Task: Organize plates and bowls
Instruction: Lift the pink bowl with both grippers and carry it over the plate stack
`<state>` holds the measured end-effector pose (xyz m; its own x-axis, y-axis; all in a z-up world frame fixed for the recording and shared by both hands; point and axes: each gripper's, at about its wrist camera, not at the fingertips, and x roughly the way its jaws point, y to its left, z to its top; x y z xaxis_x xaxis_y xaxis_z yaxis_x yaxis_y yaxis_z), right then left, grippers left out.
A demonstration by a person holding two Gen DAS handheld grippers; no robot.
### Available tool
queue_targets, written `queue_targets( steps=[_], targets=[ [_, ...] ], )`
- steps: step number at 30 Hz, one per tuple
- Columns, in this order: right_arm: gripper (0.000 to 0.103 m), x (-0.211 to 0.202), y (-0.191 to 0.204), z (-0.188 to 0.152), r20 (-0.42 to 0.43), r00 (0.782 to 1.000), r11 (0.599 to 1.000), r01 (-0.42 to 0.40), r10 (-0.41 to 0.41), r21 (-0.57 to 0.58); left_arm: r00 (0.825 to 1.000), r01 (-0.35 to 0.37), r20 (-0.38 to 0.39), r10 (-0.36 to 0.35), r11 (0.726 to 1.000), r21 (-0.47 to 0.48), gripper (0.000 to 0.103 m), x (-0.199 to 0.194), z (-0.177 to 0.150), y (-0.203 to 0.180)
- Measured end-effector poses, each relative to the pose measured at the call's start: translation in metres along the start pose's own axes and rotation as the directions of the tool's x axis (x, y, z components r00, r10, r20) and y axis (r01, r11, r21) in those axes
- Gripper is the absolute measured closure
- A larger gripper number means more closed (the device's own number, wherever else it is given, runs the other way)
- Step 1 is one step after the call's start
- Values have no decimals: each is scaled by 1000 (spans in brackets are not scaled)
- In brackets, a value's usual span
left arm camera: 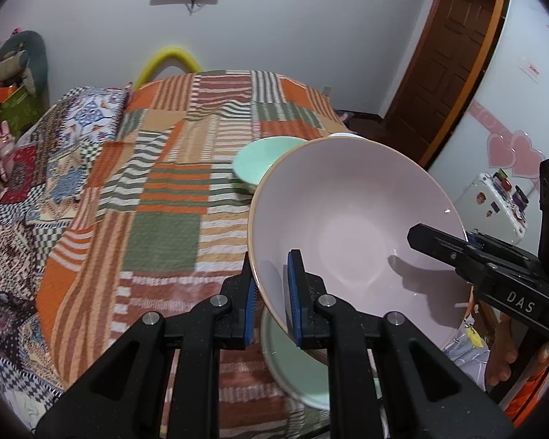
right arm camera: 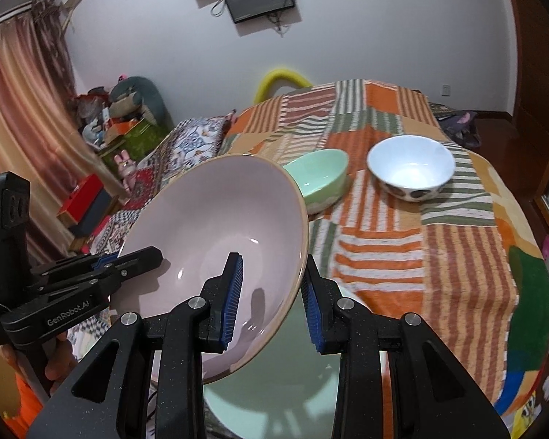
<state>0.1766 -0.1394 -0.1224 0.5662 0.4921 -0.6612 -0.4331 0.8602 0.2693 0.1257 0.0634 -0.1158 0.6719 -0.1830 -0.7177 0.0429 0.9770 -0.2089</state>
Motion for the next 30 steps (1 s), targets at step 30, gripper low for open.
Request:
queue_targets(
  steps=[30],
  targets=[
    [74, 78, 82, -29, -218, 974, 990, -84, 57, -116, 987, -147, -92, 133, 973, -175, 88, 2, -71, 100]
  ],
)
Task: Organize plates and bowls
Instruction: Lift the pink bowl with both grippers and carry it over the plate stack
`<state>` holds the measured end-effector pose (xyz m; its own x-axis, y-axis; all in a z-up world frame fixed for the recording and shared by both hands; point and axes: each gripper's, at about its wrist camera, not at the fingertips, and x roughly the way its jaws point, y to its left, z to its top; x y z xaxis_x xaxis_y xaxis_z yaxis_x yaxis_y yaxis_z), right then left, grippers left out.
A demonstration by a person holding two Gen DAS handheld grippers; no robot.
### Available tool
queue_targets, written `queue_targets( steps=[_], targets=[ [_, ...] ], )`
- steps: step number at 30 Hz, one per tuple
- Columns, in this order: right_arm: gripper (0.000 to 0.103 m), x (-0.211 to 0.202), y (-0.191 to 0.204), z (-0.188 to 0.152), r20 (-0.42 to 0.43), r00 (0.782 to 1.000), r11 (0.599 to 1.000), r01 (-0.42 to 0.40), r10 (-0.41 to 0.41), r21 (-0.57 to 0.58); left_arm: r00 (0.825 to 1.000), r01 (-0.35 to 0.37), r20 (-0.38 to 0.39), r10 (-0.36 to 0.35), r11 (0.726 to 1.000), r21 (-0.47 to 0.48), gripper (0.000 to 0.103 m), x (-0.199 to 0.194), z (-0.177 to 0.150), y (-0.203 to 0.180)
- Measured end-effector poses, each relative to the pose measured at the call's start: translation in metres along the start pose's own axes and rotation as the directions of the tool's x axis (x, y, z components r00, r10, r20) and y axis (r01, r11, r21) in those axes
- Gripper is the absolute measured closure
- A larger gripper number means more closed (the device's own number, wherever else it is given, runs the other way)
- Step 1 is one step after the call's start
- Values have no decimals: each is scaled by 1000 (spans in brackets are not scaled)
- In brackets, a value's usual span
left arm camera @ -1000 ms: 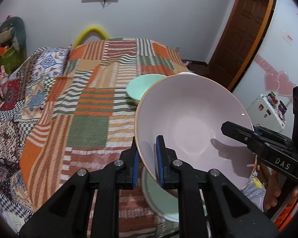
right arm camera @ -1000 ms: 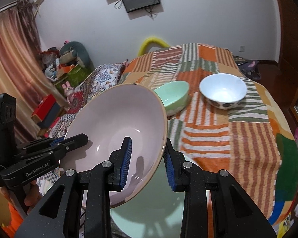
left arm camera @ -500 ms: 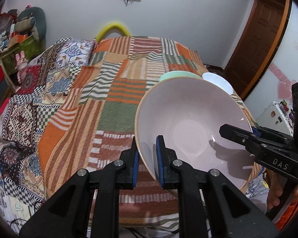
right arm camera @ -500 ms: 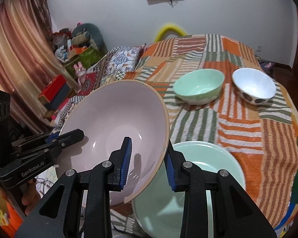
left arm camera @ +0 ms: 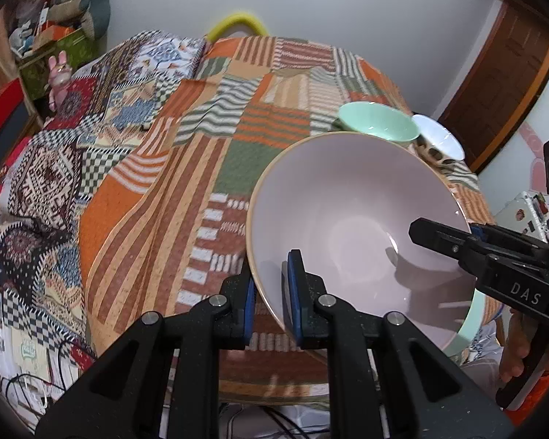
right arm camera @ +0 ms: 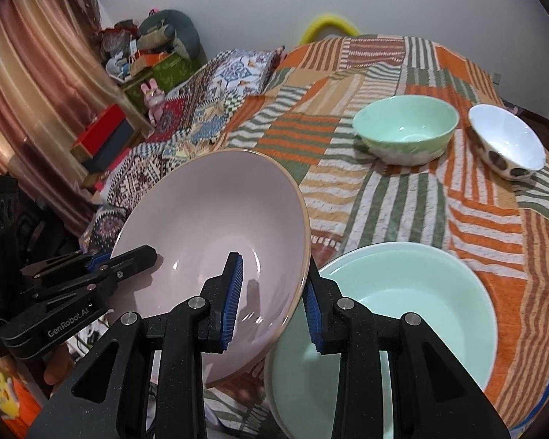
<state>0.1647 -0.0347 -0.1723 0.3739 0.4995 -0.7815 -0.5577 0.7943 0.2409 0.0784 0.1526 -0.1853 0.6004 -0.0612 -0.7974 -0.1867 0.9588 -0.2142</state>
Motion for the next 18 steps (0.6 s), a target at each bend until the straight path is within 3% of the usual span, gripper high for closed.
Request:
queue_targets(
  steps=[18],
  targets=[
    [74, 54, 12, -4, -128, 992, 998, 16, -23, -52, 996, -48, -77, 42, 996, -71, 88, 36, -19, 32]
  ],
)
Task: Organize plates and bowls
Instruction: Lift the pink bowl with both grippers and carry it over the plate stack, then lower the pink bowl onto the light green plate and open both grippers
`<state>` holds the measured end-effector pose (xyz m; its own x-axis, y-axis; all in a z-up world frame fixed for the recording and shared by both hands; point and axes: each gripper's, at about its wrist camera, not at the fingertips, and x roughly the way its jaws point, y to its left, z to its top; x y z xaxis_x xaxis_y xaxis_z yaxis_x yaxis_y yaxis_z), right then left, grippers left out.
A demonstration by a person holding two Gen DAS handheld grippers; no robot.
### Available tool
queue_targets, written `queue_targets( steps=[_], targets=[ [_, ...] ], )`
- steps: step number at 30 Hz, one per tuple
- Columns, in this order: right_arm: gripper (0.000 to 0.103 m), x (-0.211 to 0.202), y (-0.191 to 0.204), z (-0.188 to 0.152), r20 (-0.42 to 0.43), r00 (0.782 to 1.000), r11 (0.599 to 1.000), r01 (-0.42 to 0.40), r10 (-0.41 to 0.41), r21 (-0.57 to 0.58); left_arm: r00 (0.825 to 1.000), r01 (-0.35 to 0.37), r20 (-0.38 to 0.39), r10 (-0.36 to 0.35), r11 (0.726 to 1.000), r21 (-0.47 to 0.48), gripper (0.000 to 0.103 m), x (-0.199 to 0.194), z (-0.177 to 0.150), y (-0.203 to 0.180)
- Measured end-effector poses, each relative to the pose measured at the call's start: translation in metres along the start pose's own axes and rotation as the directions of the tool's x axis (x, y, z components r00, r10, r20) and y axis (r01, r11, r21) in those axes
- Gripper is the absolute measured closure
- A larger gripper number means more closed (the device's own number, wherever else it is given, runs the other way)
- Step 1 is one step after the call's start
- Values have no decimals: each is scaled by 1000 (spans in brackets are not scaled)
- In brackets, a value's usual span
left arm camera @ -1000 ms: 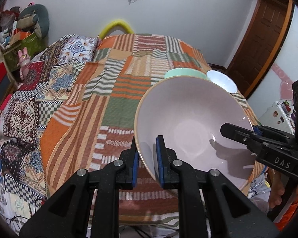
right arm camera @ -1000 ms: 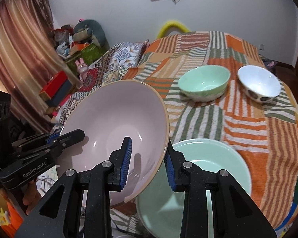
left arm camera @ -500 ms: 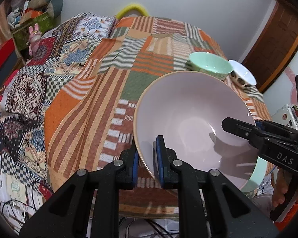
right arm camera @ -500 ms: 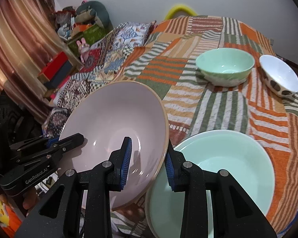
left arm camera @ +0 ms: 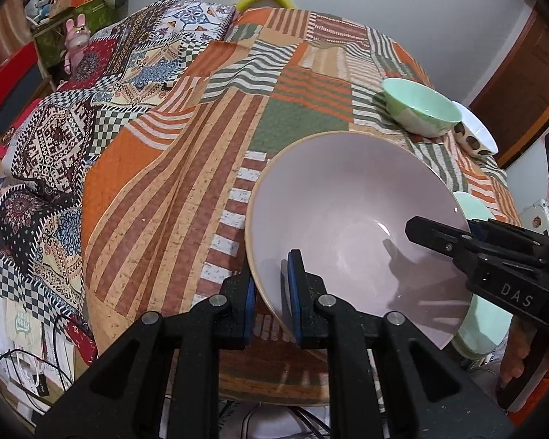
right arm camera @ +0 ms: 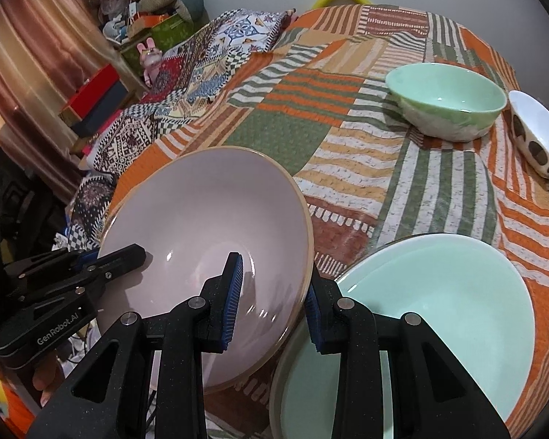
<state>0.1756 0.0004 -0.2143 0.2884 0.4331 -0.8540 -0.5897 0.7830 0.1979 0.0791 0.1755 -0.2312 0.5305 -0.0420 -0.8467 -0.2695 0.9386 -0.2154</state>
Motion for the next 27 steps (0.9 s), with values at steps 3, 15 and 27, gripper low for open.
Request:
queue_targets(
  steps=[3, 15, 27],
  targets=[
    [74, 6, 2, -1, -13, 1000, 1000, 1, -2, -10, 1000, -1, -15, 0, 1000, -11, 88, 6, -1, 4],
    [72, 13, 2, -1, -23, 1000, 1000, 0, 0, -24, 999, 18, -33, -20, 999, -47, 88, 13, -6, 8],
    [65, -15, -5, -6, 33, 999, 1000, -14, 15, -22, 998, -51, 25, 52, 999, -14, 70, -9, -5, -4]
  ],
)
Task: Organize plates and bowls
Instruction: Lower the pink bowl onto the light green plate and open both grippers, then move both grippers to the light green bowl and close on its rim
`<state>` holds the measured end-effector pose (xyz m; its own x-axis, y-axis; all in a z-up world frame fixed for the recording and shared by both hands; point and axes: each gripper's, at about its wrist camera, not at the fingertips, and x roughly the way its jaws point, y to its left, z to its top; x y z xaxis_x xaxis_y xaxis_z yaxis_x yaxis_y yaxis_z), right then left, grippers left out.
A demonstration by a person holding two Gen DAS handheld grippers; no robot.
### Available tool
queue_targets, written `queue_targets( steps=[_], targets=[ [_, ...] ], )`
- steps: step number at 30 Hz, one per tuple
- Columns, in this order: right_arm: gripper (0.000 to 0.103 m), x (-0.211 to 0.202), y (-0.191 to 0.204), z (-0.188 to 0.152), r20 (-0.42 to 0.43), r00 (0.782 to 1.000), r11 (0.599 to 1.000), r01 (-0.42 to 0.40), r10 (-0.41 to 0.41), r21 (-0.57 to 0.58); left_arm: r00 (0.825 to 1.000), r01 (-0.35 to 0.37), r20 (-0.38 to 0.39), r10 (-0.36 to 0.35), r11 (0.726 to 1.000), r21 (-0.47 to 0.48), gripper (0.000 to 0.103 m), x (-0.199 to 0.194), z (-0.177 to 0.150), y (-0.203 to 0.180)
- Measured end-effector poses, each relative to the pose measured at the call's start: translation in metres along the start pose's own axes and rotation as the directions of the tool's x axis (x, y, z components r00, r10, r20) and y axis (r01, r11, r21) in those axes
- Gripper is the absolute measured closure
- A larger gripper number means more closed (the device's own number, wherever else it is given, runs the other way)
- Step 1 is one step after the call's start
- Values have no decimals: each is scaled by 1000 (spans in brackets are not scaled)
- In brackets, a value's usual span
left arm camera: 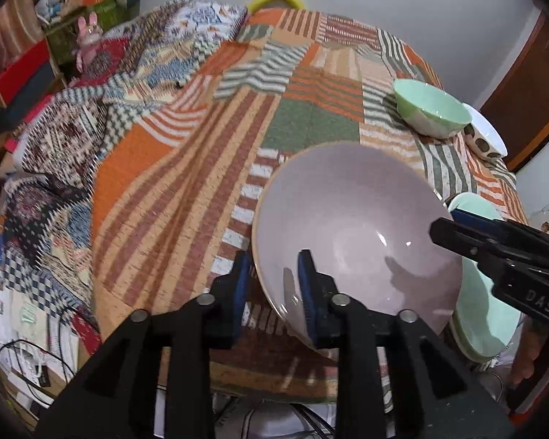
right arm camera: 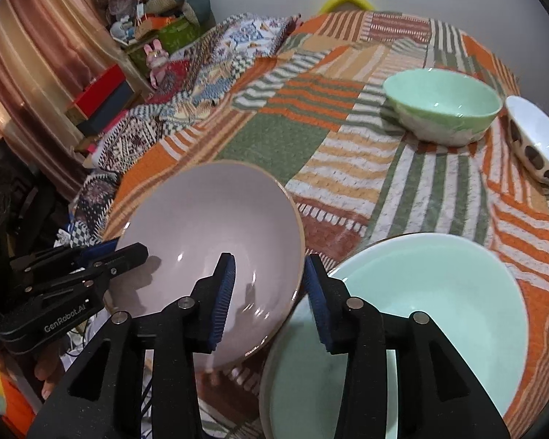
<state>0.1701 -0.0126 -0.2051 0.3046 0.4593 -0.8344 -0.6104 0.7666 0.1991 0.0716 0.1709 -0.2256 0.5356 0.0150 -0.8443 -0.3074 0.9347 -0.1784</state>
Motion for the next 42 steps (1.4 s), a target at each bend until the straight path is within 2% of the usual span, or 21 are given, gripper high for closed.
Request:
queue_targets(
  steps=[6, 12, 16, 22, 27, 29, 31, 32, 36, 42],
  targets=[
    [64, -30, -9, 1, 73, 997, 1000, 2, -3, 11, 998, 1, 66, -2, 1000, 15, 65, -28, 9, -8],
    [63, -66, -22, 4, 165, 986, 999, 31, -34, 22, 987, 16, 159, -27, 997, 70, 60, -62, 26, -31],
    [63, -93, -34, 6, 234, 970, 997, 64, -71, 37, 973, 42, 221, -69, 991, 125, 59, -83, 39, -54],
    [60, -125, -63, 8, 317, 940, 990, 100, -127, 101, 957, 71, 263, -118, 980, 183, 58, -91, 61, -84],
    [59, -144, -89, 12, 357, 918, 979, 117, -172, 169, 956, 96, 256, -142, 978, 183, 58, -84, 88, -102],
    [55, -148, -99, 15, 368, 909, 973, 131, -195, 192, 957, 102, 253, -143, 980, 169, 57, -77, 102, -107],
    [54, -151, -108, 18, 376, 903, 968, 135, -208, 212, 958, 98, 251, -136, 983, 157, 51, -68, 117, -112],
    [54, -151, -112, 20, 377, 901, 966, 135, -213, 222, 959, 95, 252, -132, 984, 153, 44, -65, 122, -113],
    [54, -147, -126, 27, 374, 901, 960, 134, -222, 246, 966, 94, 226, -127, 984, 150, 42, -41, 145, -123],
    [54, -125, -145, 47, 345, 915, 956, 119, -210, 267, 980, 102, 155, -129, 981, 167, 42, 1, 169, -140]
  ],
)
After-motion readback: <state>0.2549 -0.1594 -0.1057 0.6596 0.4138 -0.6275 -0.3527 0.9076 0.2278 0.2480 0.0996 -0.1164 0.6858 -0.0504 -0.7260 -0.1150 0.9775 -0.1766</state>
